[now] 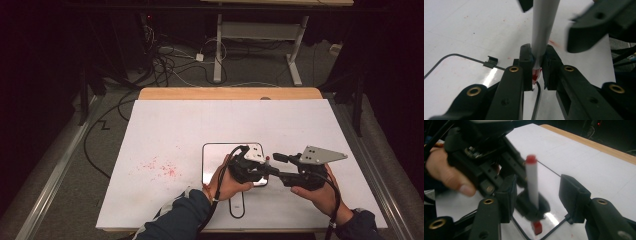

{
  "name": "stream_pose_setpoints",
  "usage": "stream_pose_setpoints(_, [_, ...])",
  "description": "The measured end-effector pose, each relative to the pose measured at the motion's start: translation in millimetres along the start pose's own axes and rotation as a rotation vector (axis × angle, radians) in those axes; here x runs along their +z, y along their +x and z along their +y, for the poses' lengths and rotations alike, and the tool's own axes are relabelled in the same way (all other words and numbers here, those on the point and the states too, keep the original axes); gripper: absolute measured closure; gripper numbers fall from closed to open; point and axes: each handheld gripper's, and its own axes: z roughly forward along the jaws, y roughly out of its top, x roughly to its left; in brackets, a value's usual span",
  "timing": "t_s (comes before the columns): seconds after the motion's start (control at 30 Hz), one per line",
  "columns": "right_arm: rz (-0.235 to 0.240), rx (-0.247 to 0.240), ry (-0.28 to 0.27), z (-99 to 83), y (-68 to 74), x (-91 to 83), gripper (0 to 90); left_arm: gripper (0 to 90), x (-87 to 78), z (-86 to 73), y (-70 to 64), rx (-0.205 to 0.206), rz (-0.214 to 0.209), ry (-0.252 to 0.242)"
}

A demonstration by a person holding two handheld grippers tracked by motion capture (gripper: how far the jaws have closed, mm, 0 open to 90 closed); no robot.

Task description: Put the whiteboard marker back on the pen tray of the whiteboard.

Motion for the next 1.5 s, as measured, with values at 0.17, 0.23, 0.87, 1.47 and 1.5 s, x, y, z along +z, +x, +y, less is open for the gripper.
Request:
stream_pose_setpoints(0.17, [0.033,-0.001,-0.003,1.5,1.8,9.6,76.1,77.4,-0.7,0.0,-3.4,-0.005,-0.015,-0.012])
stream_pose_setpoints(0.23, [0.047,0.019,-0.013,1.8,0.7,9.1,80.6,72.6,-1.3,-0.9,-4.5,-0.010,-0.024,-0.015])
stream_pose_setpoints(0.87, [0.071,0.413,0.173,-5.0,-68.2,45.5,78.7,20.8,-142.9,-114.1,15.1,-0.088,0.442,-0.054])
stream_pose_setpoints(1.47, [-0.135,0.406,0.254,-33.9,-85.3,90.0,70.3,20.7,-162.1,-145.6,22.8,-0.152,0.510,-0.020])
stream_pose_setpoints(1.5, [-0.157,0.374,0.268,-33.9,-83.9,90.4,69.1,20.7,-161.6,-145.6,22.2,-0.149,0.507,-0.020])
